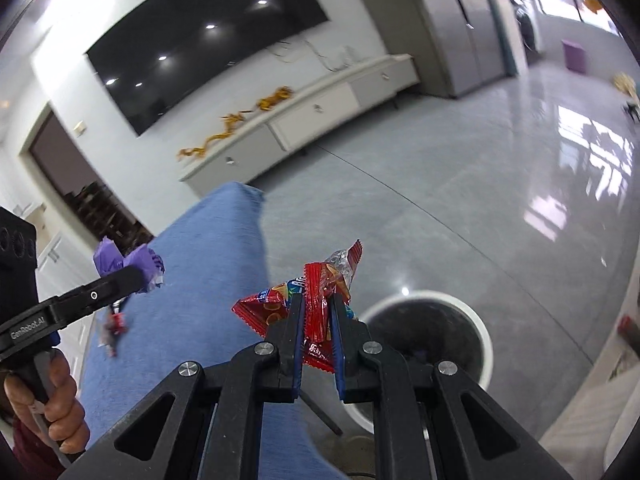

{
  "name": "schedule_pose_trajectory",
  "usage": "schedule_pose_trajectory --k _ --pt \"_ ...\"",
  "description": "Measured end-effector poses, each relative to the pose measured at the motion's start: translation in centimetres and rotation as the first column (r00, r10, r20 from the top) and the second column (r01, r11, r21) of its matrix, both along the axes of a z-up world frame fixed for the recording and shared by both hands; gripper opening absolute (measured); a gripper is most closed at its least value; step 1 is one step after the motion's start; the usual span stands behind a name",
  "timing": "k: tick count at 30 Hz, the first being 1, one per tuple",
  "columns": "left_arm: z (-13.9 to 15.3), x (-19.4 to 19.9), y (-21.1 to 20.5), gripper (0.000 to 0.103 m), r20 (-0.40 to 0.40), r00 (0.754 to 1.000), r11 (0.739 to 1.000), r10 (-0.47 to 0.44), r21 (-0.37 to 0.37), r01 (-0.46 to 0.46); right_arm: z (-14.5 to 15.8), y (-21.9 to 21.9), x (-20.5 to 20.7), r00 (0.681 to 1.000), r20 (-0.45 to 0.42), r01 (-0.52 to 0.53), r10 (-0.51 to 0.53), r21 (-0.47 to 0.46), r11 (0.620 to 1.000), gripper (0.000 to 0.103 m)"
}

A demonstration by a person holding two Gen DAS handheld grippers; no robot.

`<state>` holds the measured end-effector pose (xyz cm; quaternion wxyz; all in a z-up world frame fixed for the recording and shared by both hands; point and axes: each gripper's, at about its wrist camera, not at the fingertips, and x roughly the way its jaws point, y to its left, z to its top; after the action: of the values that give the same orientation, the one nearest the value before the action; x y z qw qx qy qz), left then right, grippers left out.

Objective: Collect trash
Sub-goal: 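Carry purple bag and red wrapper to the bin and open both tools, then move both open tools back toward the rug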

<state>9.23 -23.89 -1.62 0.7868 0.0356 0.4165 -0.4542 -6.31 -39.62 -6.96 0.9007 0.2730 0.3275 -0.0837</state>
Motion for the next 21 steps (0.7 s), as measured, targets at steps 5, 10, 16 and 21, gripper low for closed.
schedule_pose_trajectory --k 5,10,16,21 --pt "-2.4 -0.3 -5.2 0.033 -0.031 0.999 0.997 -0.030 0.070 0.032 -3.2 -3.0 -0.3 0.998 -0.044 0.042 -0.039 0.052 0.998 0.013" --pt "-4.5 -0.2 -8.3 0.043 -0.081 0.996 0.993 -0.044 0.105 0.052 -5.8 -5.0 0.0 0.994 -0.088 0.070 -0.062 0.092 0.993 0.031" --pt "-5.7 -0.4 -10.1 0.059 -0.102 0.994 0.992 -0.047 0.116 0.059 -7.4 -6.1 -0.8 0.989 -0.116 0.107 -0.093 0.115 0.988 0.034" --pt "-5.5 -1.0 -9.9 0.059 -0.059 0.998 0.991 -0.032 0.129 0.039 -7.2 -6.4 -1.2 0.988 -0.112 0.119 -0.107 0.106 0.987 0.035"
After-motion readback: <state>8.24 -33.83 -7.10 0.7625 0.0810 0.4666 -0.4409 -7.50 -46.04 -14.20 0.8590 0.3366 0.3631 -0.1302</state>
